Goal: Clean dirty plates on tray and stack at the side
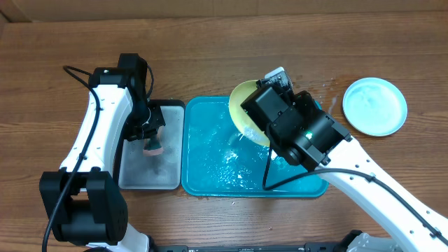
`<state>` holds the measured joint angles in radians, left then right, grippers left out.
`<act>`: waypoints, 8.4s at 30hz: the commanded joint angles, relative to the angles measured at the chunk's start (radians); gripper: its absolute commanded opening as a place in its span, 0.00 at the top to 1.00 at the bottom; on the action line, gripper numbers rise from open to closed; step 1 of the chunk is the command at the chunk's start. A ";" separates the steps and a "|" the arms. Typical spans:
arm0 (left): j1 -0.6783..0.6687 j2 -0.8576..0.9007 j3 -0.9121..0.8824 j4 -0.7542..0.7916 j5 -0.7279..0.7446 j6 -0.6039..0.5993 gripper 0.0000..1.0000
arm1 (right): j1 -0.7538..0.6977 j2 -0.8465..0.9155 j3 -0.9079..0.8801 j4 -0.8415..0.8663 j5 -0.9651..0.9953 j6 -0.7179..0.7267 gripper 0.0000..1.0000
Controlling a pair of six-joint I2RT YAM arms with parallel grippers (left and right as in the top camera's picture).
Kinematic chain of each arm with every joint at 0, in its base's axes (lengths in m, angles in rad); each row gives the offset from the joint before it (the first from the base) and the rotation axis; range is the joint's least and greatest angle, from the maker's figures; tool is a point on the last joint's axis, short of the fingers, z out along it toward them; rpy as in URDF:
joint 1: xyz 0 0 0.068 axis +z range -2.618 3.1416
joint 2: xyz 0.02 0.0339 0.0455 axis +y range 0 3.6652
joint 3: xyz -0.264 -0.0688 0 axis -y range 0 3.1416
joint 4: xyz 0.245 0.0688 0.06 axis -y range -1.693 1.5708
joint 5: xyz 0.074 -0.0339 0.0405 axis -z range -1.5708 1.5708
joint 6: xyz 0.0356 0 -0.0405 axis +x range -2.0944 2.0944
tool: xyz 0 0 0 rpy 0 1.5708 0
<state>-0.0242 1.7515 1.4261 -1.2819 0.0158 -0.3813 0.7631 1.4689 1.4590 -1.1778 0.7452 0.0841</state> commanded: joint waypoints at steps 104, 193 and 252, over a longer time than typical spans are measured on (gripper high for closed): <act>0.005 -0.002 -0.004 -0.008 0.010 0.038 0.96 | -1.025 0.036 -0.261 0.301 -0.811 0.491 0.96; -0.244 -0.579 0.113 0.026 -0.324 0.048 0.00 | -0.542 -0.364 0.069 -0.058 -0.738 0.067 0.00; -0.435 -1.186 0.112 -0.407 -0.455 -0.183 0.00 | -0.542 -0.503 0.068 0.065 -0.731 -0.141 0.00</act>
<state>-0.4522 0.5739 1.5326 -1.6875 -0.4450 -0.5488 0.2165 0.9726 1.5059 -1.1172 0.0071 -0.0525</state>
